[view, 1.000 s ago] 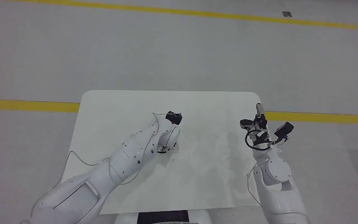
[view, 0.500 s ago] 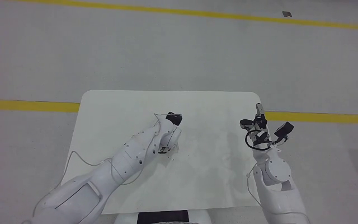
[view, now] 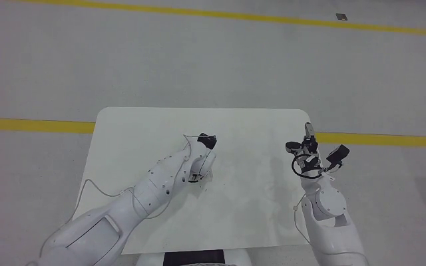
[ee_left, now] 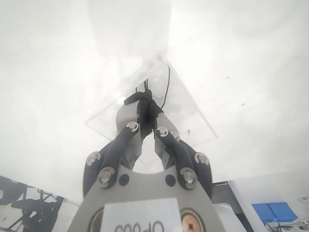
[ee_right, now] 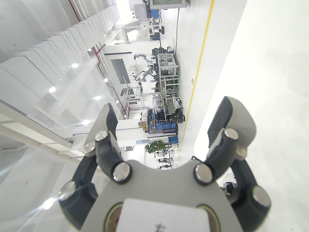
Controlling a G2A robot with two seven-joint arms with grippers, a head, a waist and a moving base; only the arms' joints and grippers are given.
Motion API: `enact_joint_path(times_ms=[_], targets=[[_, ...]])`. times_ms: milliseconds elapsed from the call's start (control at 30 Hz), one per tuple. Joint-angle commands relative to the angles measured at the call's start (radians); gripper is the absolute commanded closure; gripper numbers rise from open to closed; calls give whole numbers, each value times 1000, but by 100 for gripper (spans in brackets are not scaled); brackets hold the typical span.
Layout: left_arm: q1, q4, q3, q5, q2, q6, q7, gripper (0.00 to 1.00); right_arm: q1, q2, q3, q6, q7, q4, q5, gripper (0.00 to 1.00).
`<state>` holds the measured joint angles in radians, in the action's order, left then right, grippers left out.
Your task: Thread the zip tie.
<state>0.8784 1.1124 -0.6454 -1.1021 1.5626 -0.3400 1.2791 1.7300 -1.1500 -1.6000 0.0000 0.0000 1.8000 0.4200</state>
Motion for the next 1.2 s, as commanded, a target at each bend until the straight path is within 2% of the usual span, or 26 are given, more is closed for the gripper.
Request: enact_joint_path(times_ms=[0, 300, 533, 633, 833, 967, 1067, 1100, 1167], targets=[[1, 7, -2, -3, -1, 0, 2, 100, 0, 0, 0, 0, 0, 0, 0, 0], [31, 89, -25, -47, -15, 0, 33, 100, 0, 0, 0, 0, 0, 0, 0, 0], [70, 178, -55, -92, -30, 0, 53, 100, 0, 0, 0, 0, 0, 0, 0, 0], [98, 245, -79, -112, -41, 0, 64, 100, 0, 0, 0, 0, 0, 0, 0, 0], [175, 405, -152, -160, -73, 8, 95, 100, 0, 0, 0, 0, 0, 0, 0, 0], [234, 508, -225, -162, -98, 46, 111, 100, 0, 0, 0, 0, 0, 0, 0, 0], [278, 573, -292, -134, -117, 101, 111, 100, 0, 0, 0, 0, 0, 0, 0, 0], [295, 596, -319, -105, -124, 131, 111, 100, 0, 0, 0, 0, 0, 0, 0, 0], [318, 621, -371, -55, -135, 179, 111, 100, 0, 0, 0, 0, 0, 0, 0, 0]])
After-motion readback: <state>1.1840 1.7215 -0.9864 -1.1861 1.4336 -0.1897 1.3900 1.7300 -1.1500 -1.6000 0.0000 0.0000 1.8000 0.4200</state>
